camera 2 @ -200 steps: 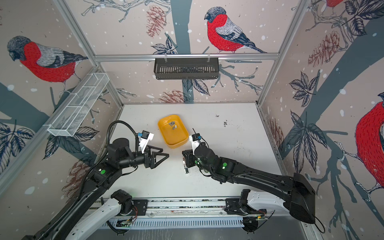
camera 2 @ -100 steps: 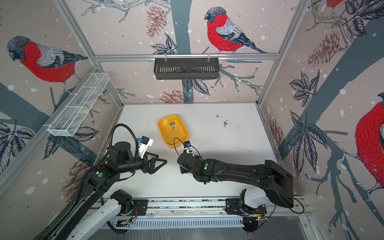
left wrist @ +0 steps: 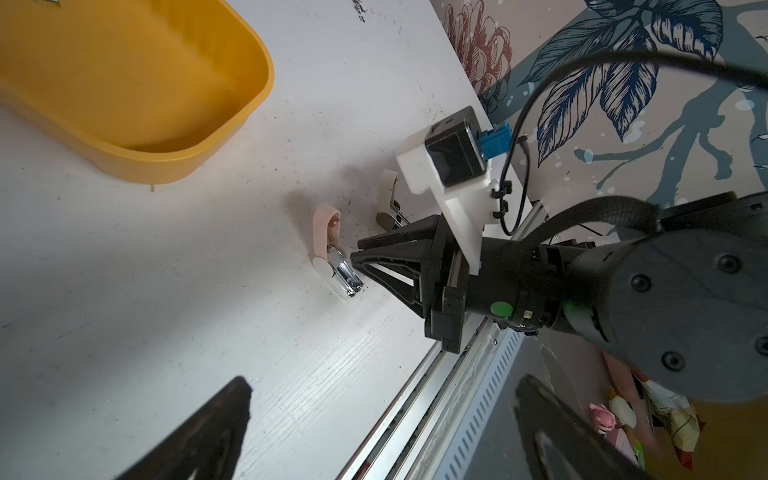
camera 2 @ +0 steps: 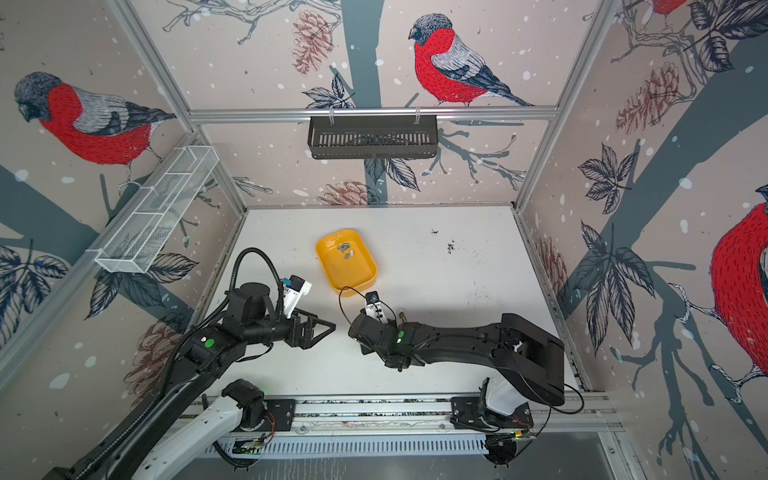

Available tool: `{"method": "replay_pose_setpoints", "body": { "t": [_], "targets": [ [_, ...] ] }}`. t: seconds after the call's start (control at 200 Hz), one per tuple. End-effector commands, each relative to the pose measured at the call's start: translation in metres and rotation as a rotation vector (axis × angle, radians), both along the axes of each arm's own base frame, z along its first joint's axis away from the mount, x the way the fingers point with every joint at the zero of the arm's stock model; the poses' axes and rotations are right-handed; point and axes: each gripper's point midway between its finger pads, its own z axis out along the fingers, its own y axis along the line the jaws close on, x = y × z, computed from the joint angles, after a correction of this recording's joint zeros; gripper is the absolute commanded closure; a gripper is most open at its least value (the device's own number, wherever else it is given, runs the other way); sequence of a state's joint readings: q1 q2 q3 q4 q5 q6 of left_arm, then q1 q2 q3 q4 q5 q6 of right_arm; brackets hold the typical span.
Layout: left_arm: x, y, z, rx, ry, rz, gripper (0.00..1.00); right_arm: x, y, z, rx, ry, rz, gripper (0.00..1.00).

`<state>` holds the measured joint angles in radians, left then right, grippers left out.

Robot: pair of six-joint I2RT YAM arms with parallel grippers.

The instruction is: Load the staples into the stapler

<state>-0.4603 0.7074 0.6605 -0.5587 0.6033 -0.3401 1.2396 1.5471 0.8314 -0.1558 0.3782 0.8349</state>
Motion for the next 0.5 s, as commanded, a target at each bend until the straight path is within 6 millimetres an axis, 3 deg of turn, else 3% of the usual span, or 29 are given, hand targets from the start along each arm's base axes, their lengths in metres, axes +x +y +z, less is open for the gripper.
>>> {"method": "replay_pose_setpoints", "body": {
  "t": [0.0,0.495],
  "targets": [
    [0.001,-0.001,0.001,-0.004,-0.007,-0.007,0.01,0.000,-0.001,-0.006,-0.016,-0.003,-0.021,0.88],
    [0.001,-0.002,0.000,-0.008,-0.004,-0.012,0.01,-0.003,-0.004,-0.019,-0.067,-0.001,-0.037,0.89]
  ]
}}
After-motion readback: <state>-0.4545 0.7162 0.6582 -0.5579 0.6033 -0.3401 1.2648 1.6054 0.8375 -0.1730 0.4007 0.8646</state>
